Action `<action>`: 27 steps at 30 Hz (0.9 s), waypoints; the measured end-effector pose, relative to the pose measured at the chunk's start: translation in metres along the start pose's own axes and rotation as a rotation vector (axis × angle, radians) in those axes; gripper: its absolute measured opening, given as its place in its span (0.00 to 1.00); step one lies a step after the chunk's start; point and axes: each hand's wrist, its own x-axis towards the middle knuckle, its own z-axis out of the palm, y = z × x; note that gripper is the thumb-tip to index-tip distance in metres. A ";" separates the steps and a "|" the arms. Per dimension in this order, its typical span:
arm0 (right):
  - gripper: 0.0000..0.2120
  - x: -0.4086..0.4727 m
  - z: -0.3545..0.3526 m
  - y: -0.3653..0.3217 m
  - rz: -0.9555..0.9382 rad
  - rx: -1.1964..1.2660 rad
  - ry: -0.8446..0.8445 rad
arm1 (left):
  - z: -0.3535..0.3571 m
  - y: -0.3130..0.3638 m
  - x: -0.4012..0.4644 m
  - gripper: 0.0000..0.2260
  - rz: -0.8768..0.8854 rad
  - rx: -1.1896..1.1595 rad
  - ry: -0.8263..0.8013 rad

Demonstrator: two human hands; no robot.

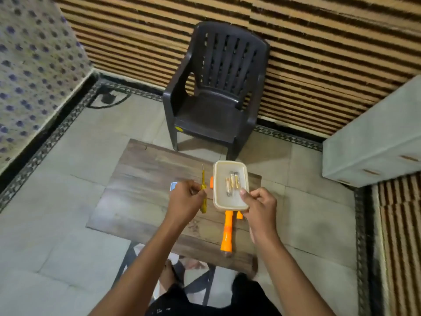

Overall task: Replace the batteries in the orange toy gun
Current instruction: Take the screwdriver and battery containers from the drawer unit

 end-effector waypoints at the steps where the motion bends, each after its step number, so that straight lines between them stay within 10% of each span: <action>1: 0.18 -0.014 0.010 -0.002 0.005 0.009 0.028 | -0.016 -0.002 -0.002 0.08 0.018 0.012 -0.032; 27: 0.10 -0.070 0.295 0.085 0.255 -0.048 0.464 | -0.213 -0.167 0.160 0.06 -0.032 0.274 -0.227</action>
